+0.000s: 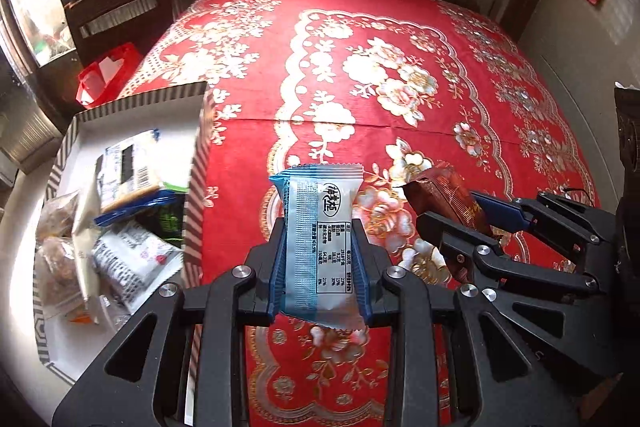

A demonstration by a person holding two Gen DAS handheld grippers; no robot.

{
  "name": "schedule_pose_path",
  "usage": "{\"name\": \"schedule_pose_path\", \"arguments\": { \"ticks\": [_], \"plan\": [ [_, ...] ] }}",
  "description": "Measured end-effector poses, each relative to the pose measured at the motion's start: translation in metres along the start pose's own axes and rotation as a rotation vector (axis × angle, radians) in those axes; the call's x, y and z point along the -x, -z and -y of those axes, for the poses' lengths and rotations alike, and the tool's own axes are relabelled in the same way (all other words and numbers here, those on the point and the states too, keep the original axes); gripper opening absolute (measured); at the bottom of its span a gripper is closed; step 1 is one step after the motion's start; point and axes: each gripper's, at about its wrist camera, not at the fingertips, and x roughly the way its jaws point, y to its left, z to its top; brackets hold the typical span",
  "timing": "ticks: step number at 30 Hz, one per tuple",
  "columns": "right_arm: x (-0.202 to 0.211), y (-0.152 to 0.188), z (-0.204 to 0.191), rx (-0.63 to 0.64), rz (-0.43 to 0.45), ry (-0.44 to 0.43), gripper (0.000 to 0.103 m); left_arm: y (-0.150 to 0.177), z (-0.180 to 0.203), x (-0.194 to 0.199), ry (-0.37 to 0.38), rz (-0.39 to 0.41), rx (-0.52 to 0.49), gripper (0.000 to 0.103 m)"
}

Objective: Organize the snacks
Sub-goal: 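Carry the candy box and blue packet over the tray, then lower both items into the tray and open both grippers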

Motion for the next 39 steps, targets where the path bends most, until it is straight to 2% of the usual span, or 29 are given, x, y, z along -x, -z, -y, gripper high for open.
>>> {"name": "schedule_pose_path", "arguments": {
  "ticks": [10,17,25,39],
  "plan": [
    [-0.014,-0.017,-0.072,0.123,-0.015,-0.057,0.034,0.012,-0.064,0.025,-0.071,0.043,0.092,0.028],
    [-0.023,-0.026,-0.114,0.212,-0.028,-0.079,0.034,0.023,-0.103,0.032,-0.114,0.045,0.155,0.028],
    [-0.036,-0.04,-0.151,0.289,-0.042,-0.102,0.034,0.033,-0.137,0.034,-0.152,0.044,0.21,0.028],
    [-0.083,-0.051,-0.193,0.358,-0.123,-0.161,0.034,0.047,-0.18,0.032,-0.164,0.02,0.287,0.028]
  ]
}}
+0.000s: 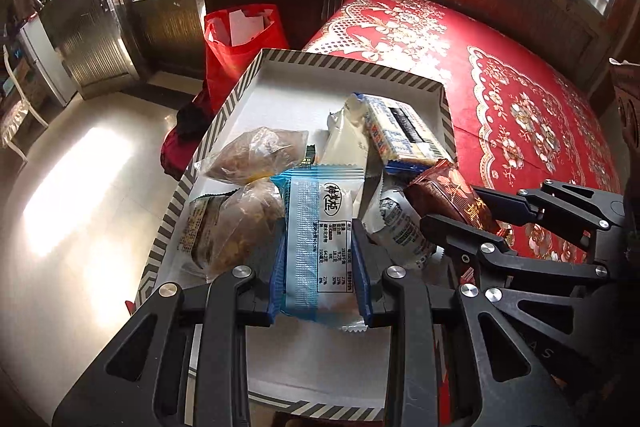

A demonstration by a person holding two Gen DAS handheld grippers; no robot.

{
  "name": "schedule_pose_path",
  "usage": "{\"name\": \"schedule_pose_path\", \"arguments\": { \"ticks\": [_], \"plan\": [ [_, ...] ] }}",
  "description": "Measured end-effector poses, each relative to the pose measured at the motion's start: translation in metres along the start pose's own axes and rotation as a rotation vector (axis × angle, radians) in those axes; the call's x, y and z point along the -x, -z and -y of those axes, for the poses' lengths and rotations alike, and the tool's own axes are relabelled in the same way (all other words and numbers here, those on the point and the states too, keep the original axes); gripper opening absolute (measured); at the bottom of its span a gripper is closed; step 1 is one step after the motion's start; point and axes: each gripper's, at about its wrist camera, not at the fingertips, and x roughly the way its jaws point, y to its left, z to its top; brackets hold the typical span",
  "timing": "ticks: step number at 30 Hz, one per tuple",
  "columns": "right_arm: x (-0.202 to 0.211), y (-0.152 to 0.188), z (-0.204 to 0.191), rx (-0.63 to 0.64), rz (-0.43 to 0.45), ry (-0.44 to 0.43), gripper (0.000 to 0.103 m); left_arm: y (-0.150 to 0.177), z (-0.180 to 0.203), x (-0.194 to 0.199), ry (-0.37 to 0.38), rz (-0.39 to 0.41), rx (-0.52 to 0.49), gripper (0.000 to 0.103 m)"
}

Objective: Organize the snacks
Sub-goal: 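Lower both items into the tray and open both grippers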

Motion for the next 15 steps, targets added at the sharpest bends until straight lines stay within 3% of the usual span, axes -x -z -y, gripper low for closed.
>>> {"name": "schedule_pose_path", "arguments": {
  "ticks": [7,15],
  "plan": [
    [-0.029,-0.013,-0.001,-0.007,-0.022,-0.02,0.034,-0.003,-0.006,-0.005,0.005,-0.015,0.021,0.028],
    [-0.027,-0.019,0.006,-0.077,0.006,-0.046,0.04,-0.005,-0.008,-0.01,0.009,-0.044,0.043,0.03]
  ]
}}
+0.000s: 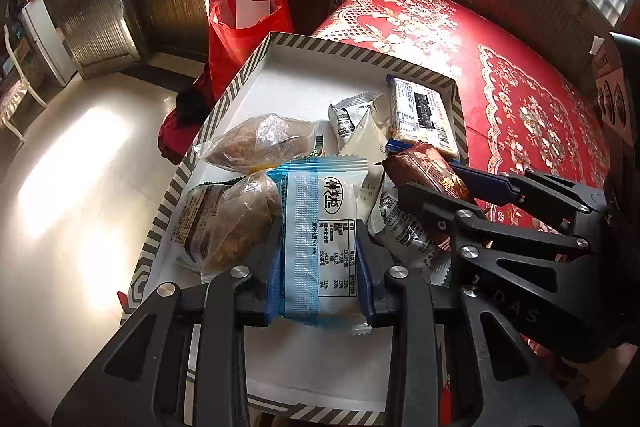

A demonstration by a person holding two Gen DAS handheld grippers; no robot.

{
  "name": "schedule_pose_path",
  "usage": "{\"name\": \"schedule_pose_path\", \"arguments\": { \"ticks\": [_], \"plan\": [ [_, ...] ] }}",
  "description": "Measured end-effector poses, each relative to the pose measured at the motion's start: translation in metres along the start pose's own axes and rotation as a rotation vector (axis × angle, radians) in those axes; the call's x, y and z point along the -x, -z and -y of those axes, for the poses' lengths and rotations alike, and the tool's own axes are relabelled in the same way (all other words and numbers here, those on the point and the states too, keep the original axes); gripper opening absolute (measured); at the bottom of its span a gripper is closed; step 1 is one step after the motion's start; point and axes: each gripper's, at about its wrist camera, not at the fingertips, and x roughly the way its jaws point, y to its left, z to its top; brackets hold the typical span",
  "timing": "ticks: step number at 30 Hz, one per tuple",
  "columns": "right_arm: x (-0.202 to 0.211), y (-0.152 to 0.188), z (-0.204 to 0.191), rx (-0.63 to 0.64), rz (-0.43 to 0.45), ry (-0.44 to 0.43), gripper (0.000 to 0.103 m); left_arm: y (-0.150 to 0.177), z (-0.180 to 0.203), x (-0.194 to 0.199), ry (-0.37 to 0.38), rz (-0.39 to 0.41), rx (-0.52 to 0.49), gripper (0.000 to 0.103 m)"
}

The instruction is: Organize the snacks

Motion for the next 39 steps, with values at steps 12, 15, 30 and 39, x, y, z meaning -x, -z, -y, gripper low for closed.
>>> {"name": "schedule_pose_path", "arguments": {
  "ticks": [12,15,30,39],
  "plan": [
    [0.03,0.008,0.0,-0.014,0.058,-0.003,0.048,0.0,-0.003,0.012,-0.034,0.047,0.012,0.041],
    [0.044,0.014,-0.001,-0.013,0.113,0.016,0.048,0.002,0.001,0.013,-0.022,0.055,0.008,0.041],
    [0.085,0.06,-0.002,-0.043,0.299,0.116,0.058,0.02,0.019,0.038,-0.033,0.14,-0.032,0.054],
    [0.093,0.071,-0.007,-0.042,0.309,0.114,0.059,0.031,0.023,0.046,-0.067,0.143,-0.055,0.054]
  ]
}}
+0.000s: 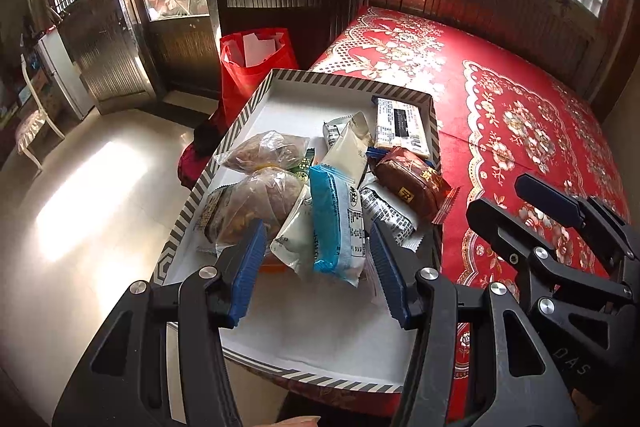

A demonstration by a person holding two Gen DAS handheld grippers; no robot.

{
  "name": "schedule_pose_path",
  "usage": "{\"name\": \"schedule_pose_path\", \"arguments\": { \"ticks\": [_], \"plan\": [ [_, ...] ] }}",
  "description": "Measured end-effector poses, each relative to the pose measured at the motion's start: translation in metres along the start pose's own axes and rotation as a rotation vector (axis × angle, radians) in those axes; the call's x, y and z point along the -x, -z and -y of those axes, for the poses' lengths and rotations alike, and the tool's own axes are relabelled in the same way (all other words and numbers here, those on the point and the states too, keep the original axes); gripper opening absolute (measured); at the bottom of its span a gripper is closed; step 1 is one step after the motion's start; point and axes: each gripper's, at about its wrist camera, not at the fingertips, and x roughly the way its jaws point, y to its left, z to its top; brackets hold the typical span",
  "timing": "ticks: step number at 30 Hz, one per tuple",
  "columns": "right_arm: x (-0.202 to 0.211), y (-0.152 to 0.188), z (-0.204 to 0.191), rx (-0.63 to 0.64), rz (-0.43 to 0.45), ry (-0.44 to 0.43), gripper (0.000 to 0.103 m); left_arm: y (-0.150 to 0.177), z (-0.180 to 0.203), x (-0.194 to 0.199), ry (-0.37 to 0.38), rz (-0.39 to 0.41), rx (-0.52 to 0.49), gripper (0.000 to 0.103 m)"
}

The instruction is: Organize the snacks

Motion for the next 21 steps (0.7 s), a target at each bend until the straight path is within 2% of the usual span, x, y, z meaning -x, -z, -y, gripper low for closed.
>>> {"name": "schedule_pose_path", "arguments": {
  "ticks": [21],
  "plan": [
    [0.0033,0.0035,0.0018,-0.005,-0.019,0.004,0.059,0.002,0.0044,0.0069,0.016,0.02,-0.013,0.054]
  ]
}}
